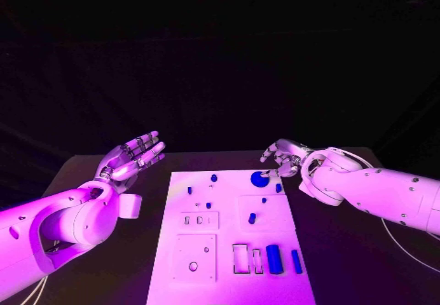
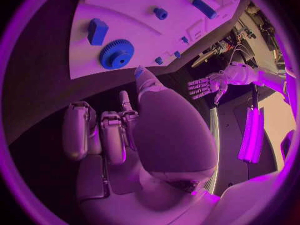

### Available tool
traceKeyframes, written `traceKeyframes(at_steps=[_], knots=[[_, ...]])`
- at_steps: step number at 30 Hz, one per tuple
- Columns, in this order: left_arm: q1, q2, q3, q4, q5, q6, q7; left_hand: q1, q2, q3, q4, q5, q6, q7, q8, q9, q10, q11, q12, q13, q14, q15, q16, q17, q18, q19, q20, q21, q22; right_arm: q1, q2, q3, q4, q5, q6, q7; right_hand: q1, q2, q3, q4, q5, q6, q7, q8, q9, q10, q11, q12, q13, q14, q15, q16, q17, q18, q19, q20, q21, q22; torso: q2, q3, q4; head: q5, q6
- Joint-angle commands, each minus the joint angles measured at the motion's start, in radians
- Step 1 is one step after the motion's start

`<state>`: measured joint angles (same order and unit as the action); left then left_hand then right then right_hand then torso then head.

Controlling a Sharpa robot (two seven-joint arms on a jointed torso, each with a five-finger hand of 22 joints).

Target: Assemble the parts on the task board

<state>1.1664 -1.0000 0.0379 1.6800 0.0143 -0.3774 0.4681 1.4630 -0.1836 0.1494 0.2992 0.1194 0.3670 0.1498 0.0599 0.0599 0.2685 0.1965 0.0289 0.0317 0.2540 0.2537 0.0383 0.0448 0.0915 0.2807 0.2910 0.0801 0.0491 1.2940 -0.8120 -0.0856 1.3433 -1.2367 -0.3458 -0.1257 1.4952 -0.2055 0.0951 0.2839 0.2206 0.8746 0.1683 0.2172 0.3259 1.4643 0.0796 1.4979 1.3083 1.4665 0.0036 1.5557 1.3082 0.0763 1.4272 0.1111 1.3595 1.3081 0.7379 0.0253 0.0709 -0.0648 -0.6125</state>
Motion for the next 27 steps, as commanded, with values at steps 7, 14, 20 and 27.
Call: traceKeyframes(at_steps=[7,14,20,27], knots=[[0.001,0.003,0.001,0.0,0.0,0.026,0.01,0.0,0.013,0.007,-0.001,-0.007,0.003,0.087,0.003,0.0,-0.001,0.003,0.003,0.0,-0.002,0.001,0.0,0.0,-0.01,0.001,0.002,0.003,-0.001,-0.02,0.032,-0.002,-0.044,0.0,0.038,-0.088,0.009,0.008,-0.005,0.003,0.004,-0.006,-0.001,0.01,0.003,0.042,0.004,0.01,0.182,0.099,0.007,0.008,0.239,-0.019,0.012,0.002,0.013,0.03,0.001,-0.0009,0.0024,-0.005,-0.002],[0.001,0.003,0.001,-0.001,0.0,0.026,0.011,0.001,0.015,0.009,-0.001,-0.007,0.002,0.087,0.003,0.0,-0.002,0.003,0.002,0.0,-0.003,0.004,-0.001,0.0,-0.01,0.001,0.002,0.003,-0.001,-0.031,0.048,-0.002,-0.054,0.006,0.04,-0.092,0.01,0.011,-0.004,0.003,0.01,-0.005,-0.001,0.013,0.004,0.044,0.004,0.012,0.184,0.1,0.007,0.009,0.242,-0.021,0.014,0.003,0.017,0.036,0.001,-0.0005,0.0008,-0.001,-0.005],[0.001,0.003,0.001,-0.001,0.0,0.024,0.011,0.001,0.015,0.009,-0.001,-0.007,0.002,0.087,0.003,0.0,-0.002,0.003,0.002,0.0,-0.003,0.004,-0.001,0.0,-0.01,0.001,0.002,0.003,-0.001,-0.038,0.052,-0.002,-0.056,0.005,0.04,-0.1,0.011,0.016,-0.001,0.004,0.013,-0.002,-0.002,0.017,0.005,0.044,0.004,0.013,0.185,0.1,0.007,0.009,0.243,-0.022,0.018,0.003,0.023,0.042,0.001,-0.0004,-0.0009,0.003,0.0],[0.001,0.002,0.001,-0.001,0.0,0.024,0.011,0.001,0.015,0.009,-0.001,-0.007,0.002,0.087,0.003,0.0,-0.002,0.003,0.002,0.0,-0.003,0.004,-0.001,0.0,-0.01,0.001,0.002,0.003,-0.001,-0.04,0.058,-0.002,-0.058,0.006,0.04,-0.102,0.012,0.024,0.004,0.004,0.017,0.004,-0.003,0.023,0.007,0.046,0.003,0.016,0.189,0.1,0.007,0.01,0.244,-0.023,0.02,0.003,0.027,0.048,0.001,-0.0009,0.0006,0.0,-0.006]])
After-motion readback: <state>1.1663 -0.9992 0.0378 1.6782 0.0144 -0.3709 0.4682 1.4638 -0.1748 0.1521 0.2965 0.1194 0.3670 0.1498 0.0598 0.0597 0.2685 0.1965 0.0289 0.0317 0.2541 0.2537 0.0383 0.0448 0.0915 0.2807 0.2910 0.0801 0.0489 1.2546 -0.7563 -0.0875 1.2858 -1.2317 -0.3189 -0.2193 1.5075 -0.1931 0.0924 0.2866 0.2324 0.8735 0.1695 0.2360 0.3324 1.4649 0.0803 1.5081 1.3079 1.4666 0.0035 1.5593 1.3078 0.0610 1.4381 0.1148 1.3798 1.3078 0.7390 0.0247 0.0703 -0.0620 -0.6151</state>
